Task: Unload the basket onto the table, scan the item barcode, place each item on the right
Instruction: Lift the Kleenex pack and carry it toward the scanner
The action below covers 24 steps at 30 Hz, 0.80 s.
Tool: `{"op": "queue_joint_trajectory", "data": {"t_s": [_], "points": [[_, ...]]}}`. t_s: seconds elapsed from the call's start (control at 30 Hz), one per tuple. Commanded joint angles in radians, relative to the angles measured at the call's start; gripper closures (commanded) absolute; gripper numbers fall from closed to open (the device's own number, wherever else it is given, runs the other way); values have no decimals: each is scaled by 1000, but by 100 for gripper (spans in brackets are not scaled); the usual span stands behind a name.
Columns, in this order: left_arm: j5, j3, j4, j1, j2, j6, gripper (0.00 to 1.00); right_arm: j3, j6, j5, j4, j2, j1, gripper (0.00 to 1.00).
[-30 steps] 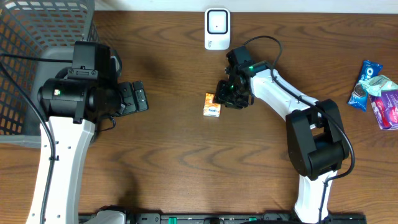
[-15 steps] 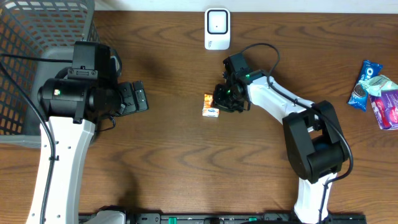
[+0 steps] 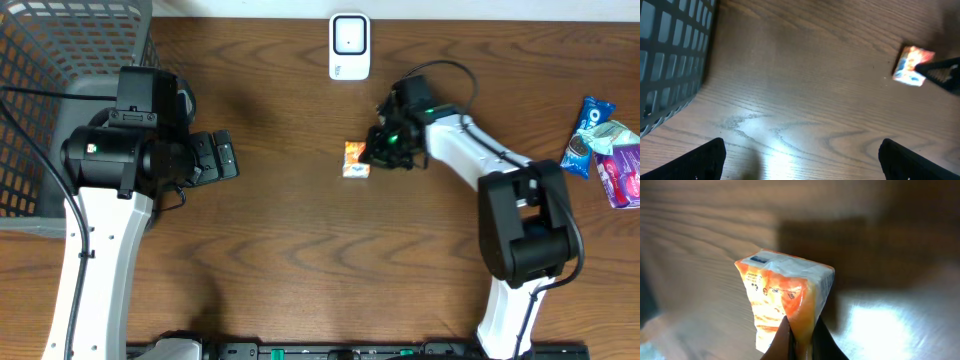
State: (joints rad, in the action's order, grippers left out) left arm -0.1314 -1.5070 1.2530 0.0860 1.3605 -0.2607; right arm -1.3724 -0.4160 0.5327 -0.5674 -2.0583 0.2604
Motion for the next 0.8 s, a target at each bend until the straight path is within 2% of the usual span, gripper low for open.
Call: {"op": "queue_joint_trajectory", "data": {"t_s": [0.0,0.1,0.3,0.47,0.67,0.77], "points": [[6,-20,3,-3,-2,13,2,-17,250,255,45,63,-72,99],[6,-20,3,-3,-2,13,2,-17,418,480,78,69,-147,99],[6,-20,3,-3,-2,13,2,-17,429,732,137,68,-294,99],[6,-20,3,-3,-2,13,2,-17,427,1030,225,68,-367,99],[6,-20,3,-3,-2,13,2,-17,180,1028,266,68,-386,99],[6,-20,3,-3,-2,13,2,-17,39,1028,340,68,-383,99]]}}
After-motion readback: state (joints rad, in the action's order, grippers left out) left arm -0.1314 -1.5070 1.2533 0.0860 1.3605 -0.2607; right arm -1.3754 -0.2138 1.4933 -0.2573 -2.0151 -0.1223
